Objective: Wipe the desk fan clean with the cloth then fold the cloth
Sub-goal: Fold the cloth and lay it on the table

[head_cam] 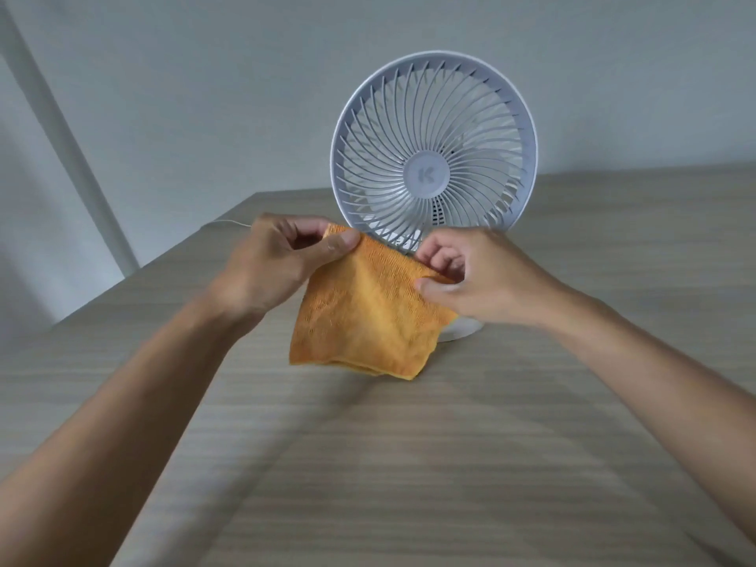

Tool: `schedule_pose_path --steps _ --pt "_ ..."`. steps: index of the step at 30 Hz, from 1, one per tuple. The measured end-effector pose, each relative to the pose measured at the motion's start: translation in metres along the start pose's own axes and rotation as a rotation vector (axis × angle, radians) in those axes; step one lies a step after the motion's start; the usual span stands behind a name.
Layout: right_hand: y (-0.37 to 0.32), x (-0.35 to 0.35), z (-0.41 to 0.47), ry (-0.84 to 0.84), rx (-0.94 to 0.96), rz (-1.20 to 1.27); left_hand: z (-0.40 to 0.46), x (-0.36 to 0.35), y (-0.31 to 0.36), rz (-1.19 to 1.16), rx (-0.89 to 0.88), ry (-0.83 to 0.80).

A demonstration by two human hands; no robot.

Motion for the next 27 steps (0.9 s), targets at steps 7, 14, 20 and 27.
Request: schedule_pose_path --steps 7,14,20,27 --pt "-0.007 0.004 0.007 -0.026 -0.05 0.168 -0.005 0.05 0.001 0.03 -0.01 0.104" --pt "-0.017 -0.017 0.017 -0.089 -0.195 0.426 -0.006 0.077 -0.033 -0.013 0.055 0.068" --pt "-0.025 -0.028 0.032 0.088 -0.059 0.111 -0.016 0.092 -0.055 0.077 0.069 0.086" --pt "-0.06 -0.084 -0.005 -0.265 0.201 -0.12 -0.065 0.099 -0.079 0.594 0.109 -0.293"
Point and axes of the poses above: each hand's wrist, its own z-axis towards the middle knuckle, its own x-axis out of the back of the hand, y = z × x, the point moved 10 cm from there along z, towards the middle knuckle, and after that the axes turned 3 degrees about z, right-handed, at the moved point
